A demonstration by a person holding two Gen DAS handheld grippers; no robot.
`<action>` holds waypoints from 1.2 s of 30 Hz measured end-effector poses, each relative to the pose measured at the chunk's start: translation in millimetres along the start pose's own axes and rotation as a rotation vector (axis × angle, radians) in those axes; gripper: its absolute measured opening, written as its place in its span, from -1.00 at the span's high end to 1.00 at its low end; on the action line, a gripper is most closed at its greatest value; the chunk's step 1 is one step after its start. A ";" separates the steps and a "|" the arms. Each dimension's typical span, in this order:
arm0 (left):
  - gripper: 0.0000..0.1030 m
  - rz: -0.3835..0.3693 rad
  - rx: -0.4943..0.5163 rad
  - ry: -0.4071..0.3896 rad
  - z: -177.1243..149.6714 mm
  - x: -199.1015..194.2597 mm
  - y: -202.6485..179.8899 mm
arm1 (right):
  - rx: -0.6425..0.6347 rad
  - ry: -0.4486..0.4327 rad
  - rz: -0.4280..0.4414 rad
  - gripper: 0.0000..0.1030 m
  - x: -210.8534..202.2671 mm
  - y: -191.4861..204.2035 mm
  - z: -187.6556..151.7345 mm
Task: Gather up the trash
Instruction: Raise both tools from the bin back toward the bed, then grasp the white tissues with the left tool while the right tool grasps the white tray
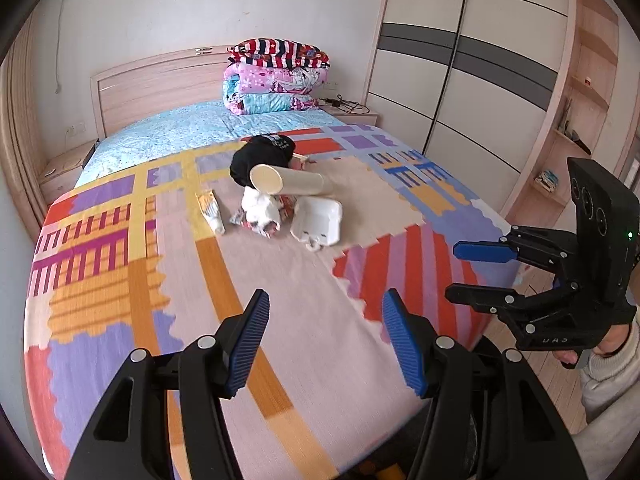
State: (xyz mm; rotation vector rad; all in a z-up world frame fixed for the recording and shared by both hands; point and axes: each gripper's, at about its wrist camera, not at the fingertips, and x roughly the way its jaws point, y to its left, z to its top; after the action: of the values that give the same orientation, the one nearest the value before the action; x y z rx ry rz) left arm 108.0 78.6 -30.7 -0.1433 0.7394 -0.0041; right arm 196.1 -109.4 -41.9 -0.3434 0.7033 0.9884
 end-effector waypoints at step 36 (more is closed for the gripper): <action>-0.10 -0.002 -0.144 0.103 66.6 136.5 75.7 | 0.191 0.118 0.008 0.04 124.4 -67.8 67.6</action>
State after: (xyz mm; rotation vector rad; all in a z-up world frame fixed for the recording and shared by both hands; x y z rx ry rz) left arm 250.1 154.7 -83.6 -0.2826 0.8427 0.0402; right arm 324.1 -26.9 -79.9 -0.2326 0.8999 0.9050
